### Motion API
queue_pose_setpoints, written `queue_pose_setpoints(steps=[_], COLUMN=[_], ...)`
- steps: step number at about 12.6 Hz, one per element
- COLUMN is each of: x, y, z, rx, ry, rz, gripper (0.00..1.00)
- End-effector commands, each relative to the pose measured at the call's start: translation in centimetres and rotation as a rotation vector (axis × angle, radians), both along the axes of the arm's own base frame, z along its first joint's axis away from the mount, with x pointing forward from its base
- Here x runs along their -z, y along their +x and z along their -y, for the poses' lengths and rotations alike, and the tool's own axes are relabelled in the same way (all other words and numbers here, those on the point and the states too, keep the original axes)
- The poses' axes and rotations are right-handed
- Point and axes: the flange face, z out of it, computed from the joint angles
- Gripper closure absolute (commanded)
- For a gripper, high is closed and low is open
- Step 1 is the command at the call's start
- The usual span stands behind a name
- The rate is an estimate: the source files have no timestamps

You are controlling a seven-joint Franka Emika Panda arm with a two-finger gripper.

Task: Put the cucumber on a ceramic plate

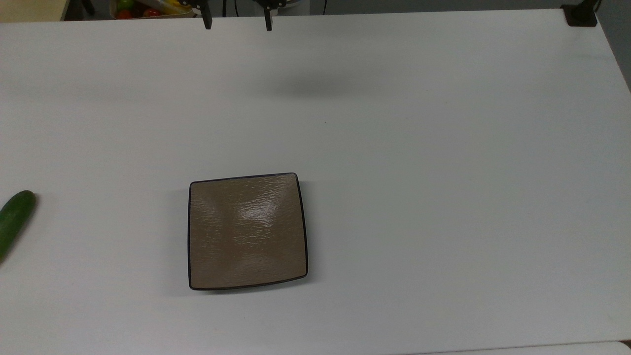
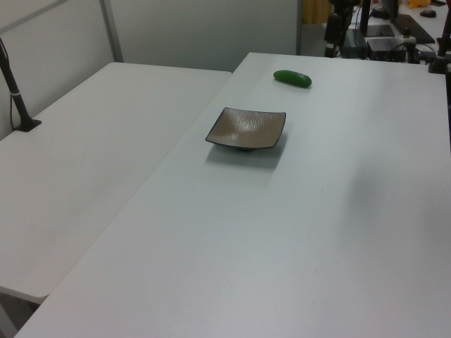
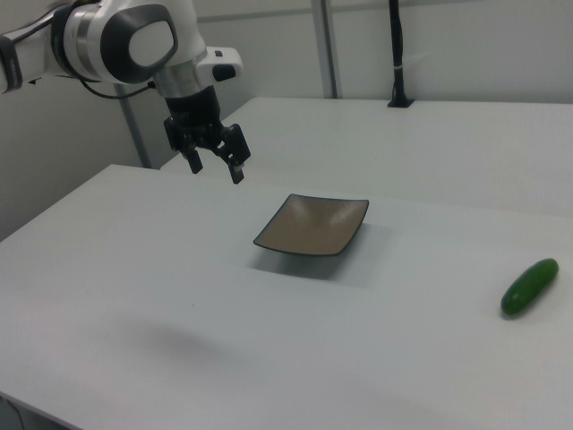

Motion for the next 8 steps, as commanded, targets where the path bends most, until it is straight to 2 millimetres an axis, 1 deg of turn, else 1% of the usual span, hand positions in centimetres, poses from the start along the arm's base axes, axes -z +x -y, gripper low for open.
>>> queue_pose_setpoints(steps=[1,4,8], x=[-0.42,-0.52,-0.13], y=[-0.23,-0.25,-0.75], z=[0.82,1.27,1.16], rx=[0.000,0.013,0.002], ry=[0.015,0.015,0.016], rz=[0.025,0.028,-0.014], gripper=[0.00,0.00,0.00])
